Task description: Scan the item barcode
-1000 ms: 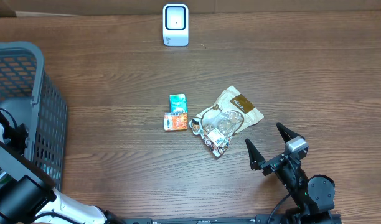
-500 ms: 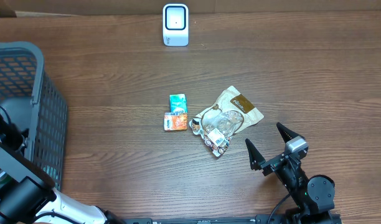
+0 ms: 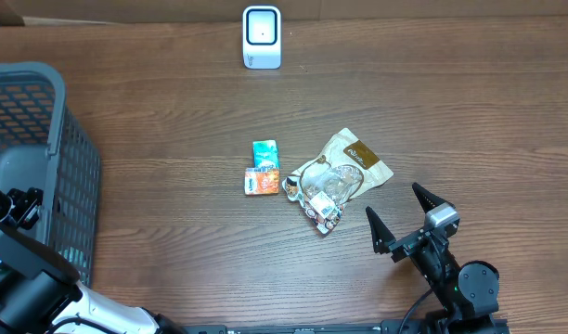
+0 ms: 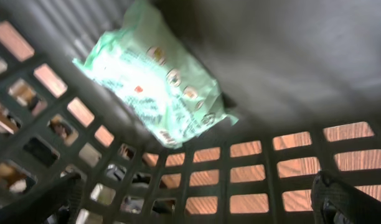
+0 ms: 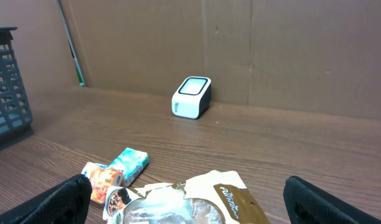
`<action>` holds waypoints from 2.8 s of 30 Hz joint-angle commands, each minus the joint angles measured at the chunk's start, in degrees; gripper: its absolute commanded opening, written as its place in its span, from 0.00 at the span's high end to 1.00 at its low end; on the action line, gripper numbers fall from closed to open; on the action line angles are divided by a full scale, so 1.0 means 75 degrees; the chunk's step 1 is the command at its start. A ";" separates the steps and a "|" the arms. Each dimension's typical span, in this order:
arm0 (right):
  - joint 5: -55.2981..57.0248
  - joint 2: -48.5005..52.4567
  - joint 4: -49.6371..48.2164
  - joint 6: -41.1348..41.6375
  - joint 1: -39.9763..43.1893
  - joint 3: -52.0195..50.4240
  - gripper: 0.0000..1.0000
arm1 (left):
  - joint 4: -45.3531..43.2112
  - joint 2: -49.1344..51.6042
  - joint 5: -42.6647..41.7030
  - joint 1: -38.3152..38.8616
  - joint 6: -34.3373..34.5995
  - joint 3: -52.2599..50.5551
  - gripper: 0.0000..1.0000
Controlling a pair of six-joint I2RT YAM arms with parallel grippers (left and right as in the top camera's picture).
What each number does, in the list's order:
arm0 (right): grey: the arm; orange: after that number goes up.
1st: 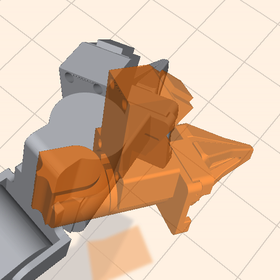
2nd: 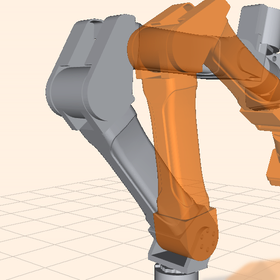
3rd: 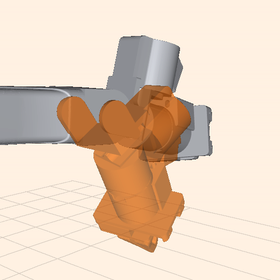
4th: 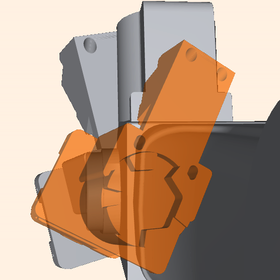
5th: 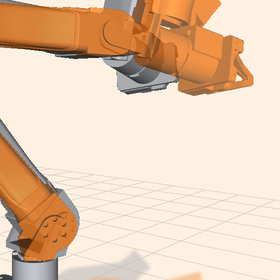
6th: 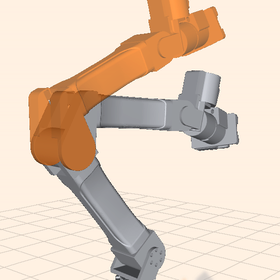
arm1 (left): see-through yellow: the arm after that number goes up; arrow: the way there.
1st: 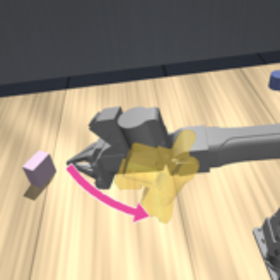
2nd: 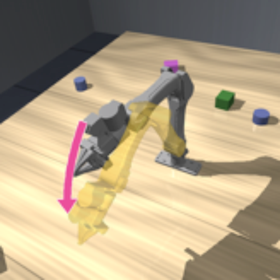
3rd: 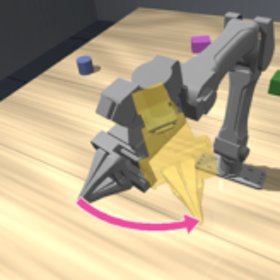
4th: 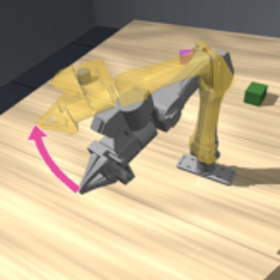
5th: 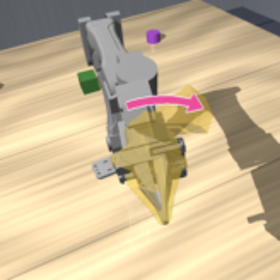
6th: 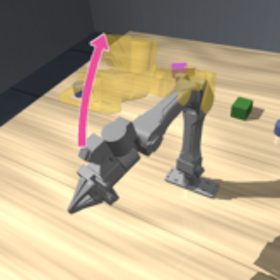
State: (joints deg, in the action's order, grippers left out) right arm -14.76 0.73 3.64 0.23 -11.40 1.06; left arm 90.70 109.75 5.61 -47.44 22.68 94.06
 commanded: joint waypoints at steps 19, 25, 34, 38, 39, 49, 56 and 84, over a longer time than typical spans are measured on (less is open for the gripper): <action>0.0012 -0.0076 -0.0035 0.0029 -0.0029 -0.0082 0.00 | -0.1250 -0.2649 -0.0245 -0.0478 0.1574 -0.1655 0.01; 0.0012 -0.0076 -0.0035 0.0029 -0.0029 -0.0082 0.00 | -0.2130 -0.2649 -0.0213 -0.0592 0.2483 -0.3430 0.00; 0.0012 -0.0076 -0.0035 0.0029 -0.0029 -0.0082 0.00 | -0.3308 -0.2649 0.0973 -0.0595 0.2865 -0.4692 0.00; 0.0012 -0.0076 -0.0035 0.0029 -0.0029 -0.0082 0.00 | -0.3812 -0.2649 0.1370 -0.0595 0.2862 -0.4975 0.01; 0.0012 -0.0076 -0.0035 0.0029 -0.0029 -0.0082 0.00 | -0.3981 -0.2649 0.1411 -0.0595 0.2856 -0.5059 0.00; 0.0012 -0.0076 -0.0035 0.0029 -0.0029 -0.0082 0.00 | -0.5386 -0.2649 0.1478 -0.0592 0.2774 -0.6038 0.20; 0.0012 -0.0076 -0.0035 0.0029 -0.0029 -0.0082 0.00 | -0.5482 -0.2649 0.1478 -0.0592 0.2509 -0.5951 0.74; 0.0012 -0.0076 -0.0035 0.0029 -0.0029 -0.0082 0.00 | -0.1868 -0.2652 -0.1562 -0.0216 0.0385 0.1900 0.96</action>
State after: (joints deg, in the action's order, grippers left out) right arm -14.79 0.73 3.66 0.23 -11.40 1.06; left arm 74.00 90.26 -1.26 -50.98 29.52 98.98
